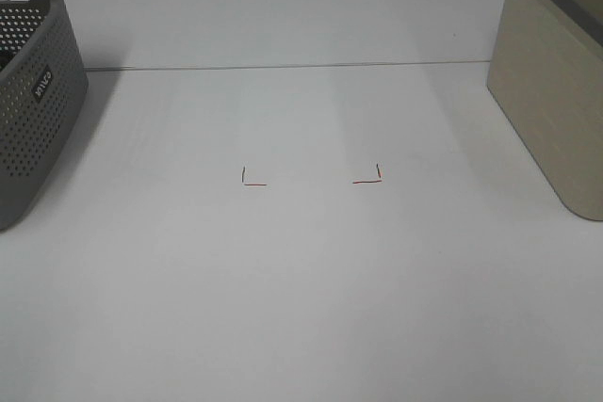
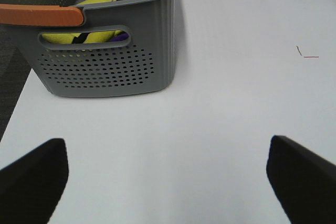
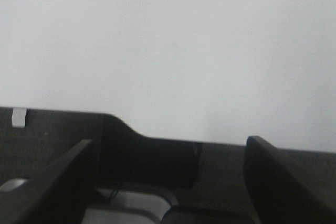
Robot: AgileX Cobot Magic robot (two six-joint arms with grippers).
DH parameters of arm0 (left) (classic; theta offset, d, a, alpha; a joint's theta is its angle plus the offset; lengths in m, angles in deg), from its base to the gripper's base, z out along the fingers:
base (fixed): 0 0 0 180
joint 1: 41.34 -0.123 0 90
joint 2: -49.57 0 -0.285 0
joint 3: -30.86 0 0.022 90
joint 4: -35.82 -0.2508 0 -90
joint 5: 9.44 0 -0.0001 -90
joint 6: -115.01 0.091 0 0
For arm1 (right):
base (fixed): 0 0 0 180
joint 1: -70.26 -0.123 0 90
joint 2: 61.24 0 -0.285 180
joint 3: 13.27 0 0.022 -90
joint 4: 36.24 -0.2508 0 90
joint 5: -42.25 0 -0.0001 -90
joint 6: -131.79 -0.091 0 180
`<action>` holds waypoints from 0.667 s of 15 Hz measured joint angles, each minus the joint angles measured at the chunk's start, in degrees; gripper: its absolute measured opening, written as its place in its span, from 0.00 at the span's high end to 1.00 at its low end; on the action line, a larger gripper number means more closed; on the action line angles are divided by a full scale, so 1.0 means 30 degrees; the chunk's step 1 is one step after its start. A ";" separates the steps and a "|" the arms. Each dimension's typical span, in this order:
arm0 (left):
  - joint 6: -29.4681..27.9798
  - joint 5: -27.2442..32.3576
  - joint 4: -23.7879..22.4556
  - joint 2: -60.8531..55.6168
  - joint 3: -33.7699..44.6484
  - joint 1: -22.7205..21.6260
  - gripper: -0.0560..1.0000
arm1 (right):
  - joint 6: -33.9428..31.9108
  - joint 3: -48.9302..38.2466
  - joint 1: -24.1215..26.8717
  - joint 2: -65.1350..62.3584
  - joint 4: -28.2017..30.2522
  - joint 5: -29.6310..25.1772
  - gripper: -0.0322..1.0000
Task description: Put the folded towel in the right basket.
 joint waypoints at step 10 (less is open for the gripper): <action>0.0000 0.0000 0.0000 0.0000 0.0000 0.0000 0.02 | 0.1070 -0.0936 0.0000 -0.5214 -0.0153 0.2005 0.26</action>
